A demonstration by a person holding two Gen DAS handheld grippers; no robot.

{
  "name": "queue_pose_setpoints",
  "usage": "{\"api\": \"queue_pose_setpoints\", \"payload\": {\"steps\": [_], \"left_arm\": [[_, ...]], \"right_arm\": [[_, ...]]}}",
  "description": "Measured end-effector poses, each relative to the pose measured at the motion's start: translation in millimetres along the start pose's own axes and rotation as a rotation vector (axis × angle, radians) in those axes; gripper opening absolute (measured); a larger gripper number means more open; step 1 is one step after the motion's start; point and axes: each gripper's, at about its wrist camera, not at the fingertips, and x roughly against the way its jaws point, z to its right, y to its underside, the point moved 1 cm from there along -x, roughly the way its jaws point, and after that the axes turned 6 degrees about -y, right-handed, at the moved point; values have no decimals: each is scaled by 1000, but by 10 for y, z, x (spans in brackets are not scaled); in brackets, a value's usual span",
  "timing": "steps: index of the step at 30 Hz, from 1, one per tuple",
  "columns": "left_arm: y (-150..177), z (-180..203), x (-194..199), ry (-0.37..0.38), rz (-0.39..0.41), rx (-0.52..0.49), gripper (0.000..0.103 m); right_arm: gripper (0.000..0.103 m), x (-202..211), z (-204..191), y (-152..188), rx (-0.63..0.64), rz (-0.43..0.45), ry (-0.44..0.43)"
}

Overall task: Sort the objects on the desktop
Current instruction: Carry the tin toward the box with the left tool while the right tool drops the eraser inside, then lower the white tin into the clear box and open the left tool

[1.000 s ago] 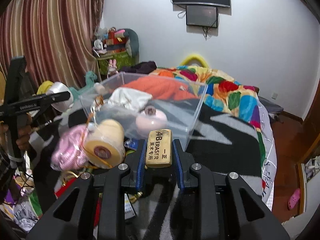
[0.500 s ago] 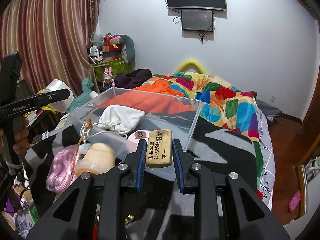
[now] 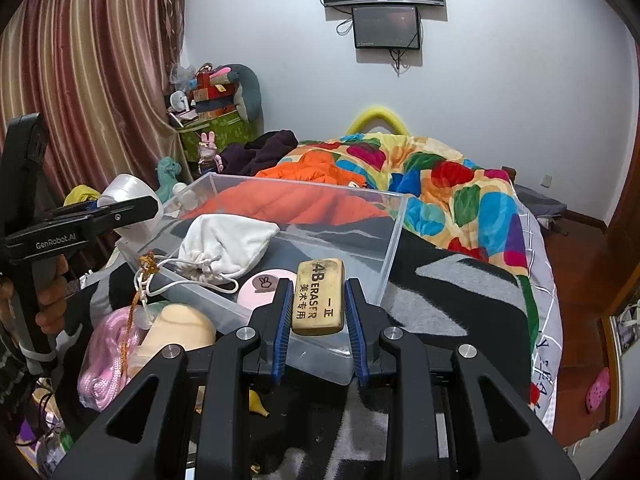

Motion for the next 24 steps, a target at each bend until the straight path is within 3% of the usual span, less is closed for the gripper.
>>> {"api": "queue_pose_setpoints", "payload": {"steps": [15,24], "left_arm": [[137,133,-257,4,-84,-43,70],[97,177,-125,2,-57,-76,70]], "right_arm": [[23,-68,-41,13,14,-19,6],[23,24,-72,41,24,-7,-10]]}}
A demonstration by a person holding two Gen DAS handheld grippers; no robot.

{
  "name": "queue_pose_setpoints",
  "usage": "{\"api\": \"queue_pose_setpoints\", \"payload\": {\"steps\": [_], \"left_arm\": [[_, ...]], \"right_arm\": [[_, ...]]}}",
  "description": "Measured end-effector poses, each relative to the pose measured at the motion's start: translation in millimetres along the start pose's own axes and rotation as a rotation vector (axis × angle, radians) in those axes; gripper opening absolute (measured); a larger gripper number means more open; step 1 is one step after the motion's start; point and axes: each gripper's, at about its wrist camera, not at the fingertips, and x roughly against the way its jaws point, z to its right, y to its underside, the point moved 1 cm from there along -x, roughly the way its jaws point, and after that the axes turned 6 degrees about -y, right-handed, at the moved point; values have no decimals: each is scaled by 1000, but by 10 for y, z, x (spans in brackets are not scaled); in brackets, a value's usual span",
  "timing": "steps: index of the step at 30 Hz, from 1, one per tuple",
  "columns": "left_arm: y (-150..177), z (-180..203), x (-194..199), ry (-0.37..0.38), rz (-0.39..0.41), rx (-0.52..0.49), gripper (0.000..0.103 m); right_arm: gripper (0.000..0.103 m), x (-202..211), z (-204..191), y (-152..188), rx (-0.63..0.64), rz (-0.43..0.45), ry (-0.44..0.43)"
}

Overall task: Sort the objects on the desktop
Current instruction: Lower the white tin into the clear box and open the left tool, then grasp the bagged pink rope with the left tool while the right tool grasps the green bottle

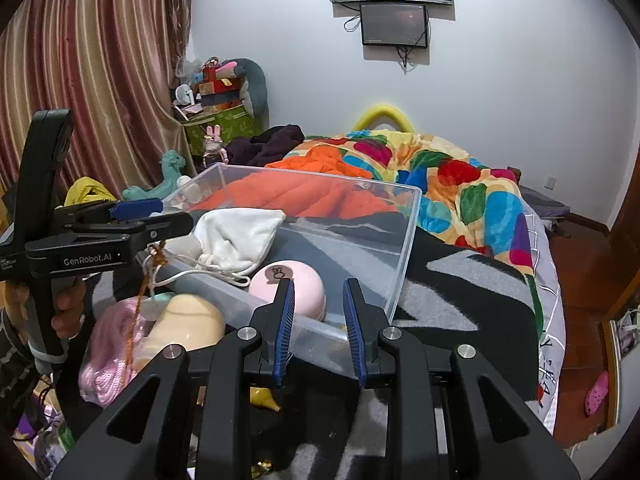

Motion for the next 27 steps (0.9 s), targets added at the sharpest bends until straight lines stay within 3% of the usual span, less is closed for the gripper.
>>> {"api": "queue_pose_setpoints", "payload": {"steps": [8,13,19,27], "left_arm": [[15,48,302,3,45,-27,79],[151,64,495,3,57,-43,93],[477,128,609,4,13,-96,93],[883,225,558,69,-84,-81,93]], "right_arm": [[25,159,-43,53,4,6,-17],[38,321,-136,151,30,29,-6],[49,433,-271,333,65,18,-10],[50,435,-410,634,56,-23,-54]]}}
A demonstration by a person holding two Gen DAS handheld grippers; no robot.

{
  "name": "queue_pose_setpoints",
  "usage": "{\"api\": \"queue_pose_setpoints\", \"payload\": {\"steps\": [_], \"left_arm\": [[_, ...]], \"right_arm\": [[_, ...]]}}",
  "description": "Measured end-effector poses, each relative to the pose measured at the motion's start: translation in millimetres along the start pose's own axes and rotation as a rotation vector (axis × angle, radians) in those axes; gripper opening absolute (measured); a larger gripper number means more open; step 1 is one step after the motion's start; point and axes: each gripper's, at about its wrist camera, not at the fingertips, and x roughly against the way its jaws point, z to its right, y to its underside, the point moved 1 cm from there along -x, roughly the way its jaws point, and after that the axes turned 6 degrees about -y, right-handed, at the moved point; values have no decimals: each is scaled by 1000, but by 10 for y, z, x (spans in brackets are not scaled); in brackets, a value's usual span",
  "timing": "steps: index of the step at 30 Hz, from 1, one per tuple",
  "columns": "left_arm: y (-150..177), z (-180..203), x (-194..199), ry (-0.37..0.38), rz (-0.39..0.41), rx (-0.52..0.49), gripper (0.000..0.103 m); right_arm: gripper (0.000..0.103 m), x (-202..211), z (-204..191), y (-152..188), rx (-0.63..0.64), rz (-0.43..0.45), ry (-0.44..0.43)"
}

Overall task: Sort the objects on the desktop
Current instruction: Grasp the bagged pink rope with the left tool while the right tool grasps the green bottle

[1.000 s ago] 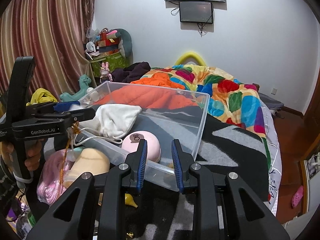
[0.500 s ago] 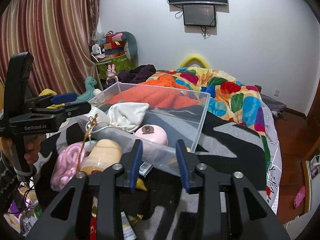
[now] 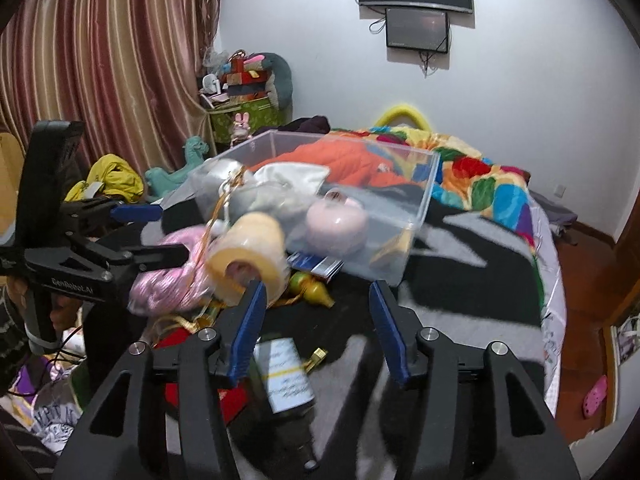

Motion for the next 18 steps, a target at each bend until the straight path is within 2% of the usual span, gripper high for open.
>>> {"api": "queue_pose_setpoints", "payload": {"steps": [9,14,18], "left_arm": [[305,-184,5,21,-28,66,101],[465,-392,3,-65,-65,62,102],[521,-517,17,-57,-97,88,102]], "right_arm": [[54,-33,-74,195,-25,-29,-37],[54,-47,-102,255,-23,-37,-47],[54,-86,-128,305,-18,-51,-43]]}}
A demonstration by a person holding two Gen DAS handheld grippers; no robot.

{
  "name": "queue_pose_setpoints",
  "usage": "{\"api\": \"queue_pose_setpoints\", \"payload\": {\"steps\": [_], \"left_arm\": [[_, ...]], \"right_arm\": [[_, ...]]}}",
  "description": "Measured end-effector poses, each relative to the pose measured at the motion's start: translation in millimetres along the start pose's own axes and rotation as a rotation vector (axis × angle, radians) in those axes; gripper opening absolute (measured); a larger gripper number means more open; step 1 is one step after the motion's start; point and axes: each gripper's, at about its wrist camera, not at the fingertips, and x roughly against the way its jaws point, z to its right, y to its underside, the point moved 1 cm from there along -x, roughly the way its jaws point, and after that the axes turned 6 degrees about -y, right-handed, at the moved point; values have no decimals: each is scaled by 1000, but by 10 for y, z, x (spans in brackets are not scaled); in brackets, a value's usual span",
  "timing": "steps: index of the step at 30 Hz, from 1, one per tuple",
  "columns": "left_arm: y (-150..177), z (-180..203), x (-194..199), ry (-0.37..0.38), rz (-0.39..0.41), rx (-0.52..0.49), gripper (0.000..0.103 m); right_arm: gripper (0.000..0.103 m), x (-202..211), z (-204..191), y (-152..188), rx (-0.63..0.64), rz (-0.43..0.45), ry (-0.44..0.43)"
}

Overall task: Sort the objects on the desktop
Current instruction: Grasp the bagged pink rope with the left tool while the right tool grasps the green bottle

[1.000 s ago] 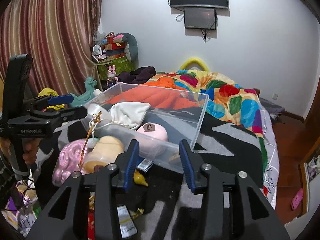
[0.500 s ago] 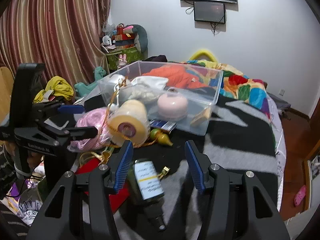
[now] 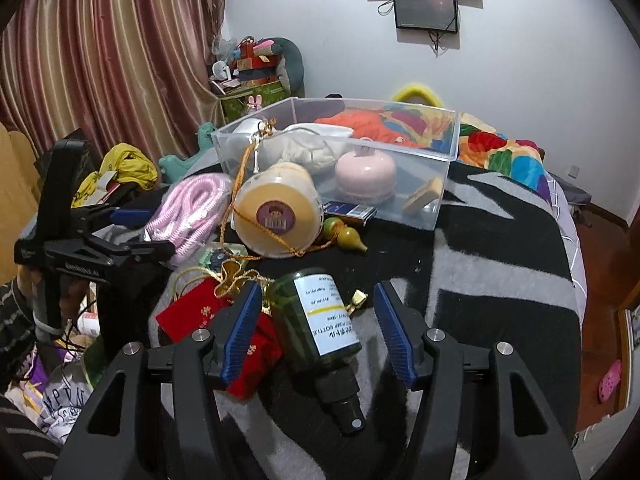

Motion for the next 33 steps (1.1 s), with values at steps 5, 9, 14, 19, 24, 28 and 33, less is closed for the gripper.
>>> {"api": "queue_pose_setpoints", "payload": {"steps": [5,9,14,19,24,28,33], "left_arm": [[-42,15,79,-37,15,-14,102],[-104,97,68,-62,34,-32,102],[-223,152,-62,-21,7,-19,102],[-326,176,-239,-29,-17,-3,102],[-339,244,-410,-65,-27,-23,102],[-321,277,-466,-83,3,-20,103],[-315,243,-457,-60,12,-11,103]], "right_arm": [[54,-59,-1,48,-1,-3,0],[54,-112,28,70,-21,-9,-17],[43,-149,63,106,-37,-26,-51],[43,-127,84,125,-50,-14,-62],[43,-125,109,120,-63,-5,-72],[43,-114,124,111,-77,0,-86],[42,-43,150,74,-88,23,-94]]}}
